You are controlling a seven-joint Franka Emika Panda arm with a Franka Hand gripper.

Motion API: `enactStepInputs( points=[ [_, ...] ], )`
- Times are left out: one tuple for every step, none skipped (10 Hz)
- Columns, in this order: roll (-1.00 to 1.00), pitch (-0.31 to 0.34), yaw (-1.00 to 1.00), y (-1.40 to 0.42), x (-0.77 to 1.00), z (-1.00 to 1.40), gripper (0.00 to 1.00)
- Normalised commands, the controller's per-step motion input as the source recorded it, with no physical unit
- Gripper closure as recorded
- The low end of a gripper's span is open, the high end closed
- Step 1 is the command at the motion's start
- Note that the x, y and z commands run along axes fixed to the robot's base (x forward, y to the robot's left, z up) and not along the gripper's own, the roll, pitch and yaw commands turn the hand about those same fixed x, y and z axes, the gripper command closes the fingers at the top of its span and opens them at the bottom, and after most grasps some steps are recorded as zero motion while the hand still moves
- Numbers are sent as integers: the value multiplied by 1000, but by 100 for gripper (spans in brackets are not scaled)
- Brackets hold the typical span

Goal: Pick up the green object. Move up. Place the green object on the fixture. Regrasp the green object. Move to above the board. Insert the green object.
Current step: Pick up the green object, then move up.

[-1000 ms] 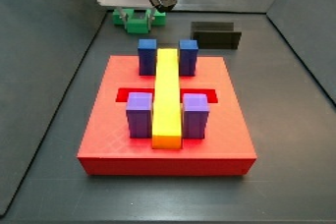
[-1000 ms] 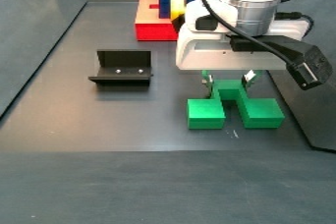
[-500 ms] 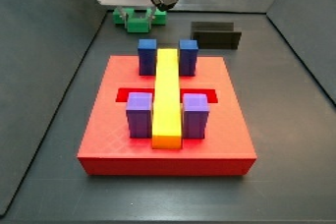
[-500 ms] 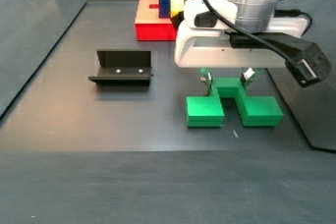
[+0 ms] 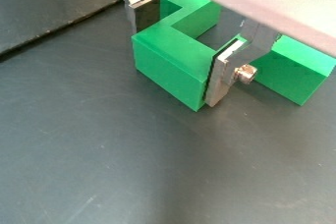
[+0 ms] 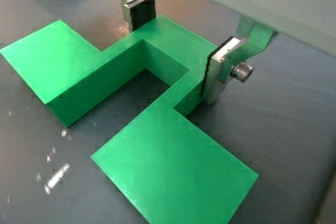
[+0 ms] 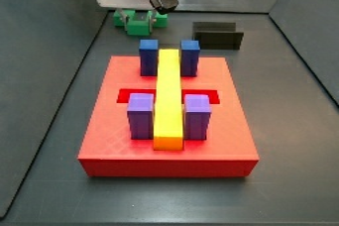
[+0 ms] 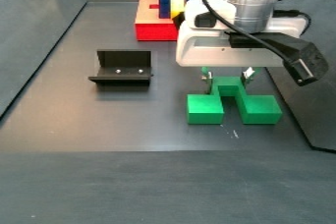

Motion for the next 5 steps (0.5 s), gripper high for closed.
enactStepInputs(
  points=[
    [0,0,0,0,0,0,100],
    [0,0,0,0,0,0,100],
    [0,0,0,0,0,0,100],
    [0,0,0,0,0,0,100],
    [0,0,0,0,0,833,100]
  ],
)
